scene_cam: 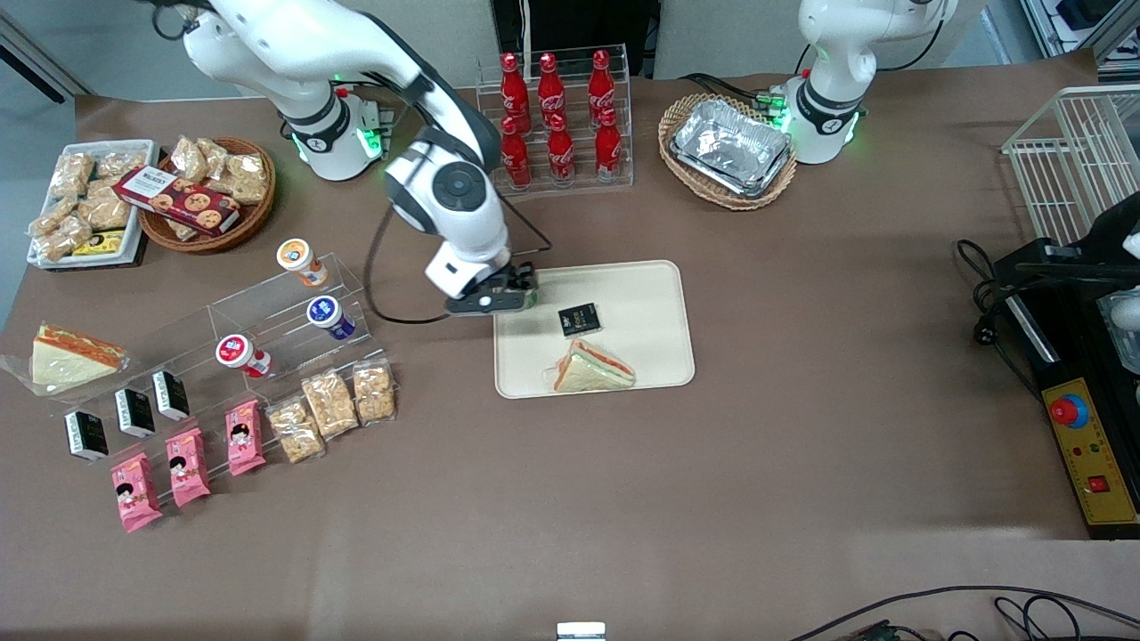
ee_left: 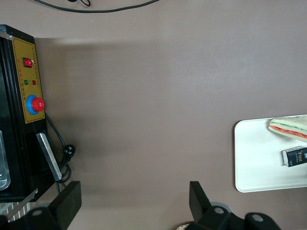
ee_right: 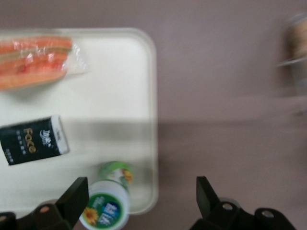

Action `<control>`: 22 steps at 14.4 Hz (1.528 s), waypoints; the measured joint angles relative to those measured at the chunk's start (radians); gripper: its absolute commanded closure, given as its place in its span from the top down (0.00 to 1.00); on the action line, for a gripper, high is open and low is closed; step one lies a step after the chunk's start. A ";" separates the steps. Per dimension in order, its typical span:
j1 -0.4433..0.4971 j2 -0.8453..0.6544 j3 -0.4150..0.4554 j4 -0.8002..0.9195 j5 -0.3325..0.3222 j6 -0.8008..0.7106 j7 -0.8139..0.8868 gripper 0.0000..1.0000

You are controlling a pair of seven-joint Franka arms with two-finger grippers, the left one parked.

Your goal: Place green gum on tray

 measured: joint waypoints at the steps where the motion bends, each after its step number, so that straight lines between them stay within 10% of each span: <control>1: -0.023 -0.034 -0.001 0.053 0.000 -0.096 -0.014 1.00; 10: -0.363 -0.118 -0.031 0.362 0.055 -0.444 -0.532 1.00; 22: -0.385 -0.242 -0.360 0.381 0.142 -0.475 -0.747 1.00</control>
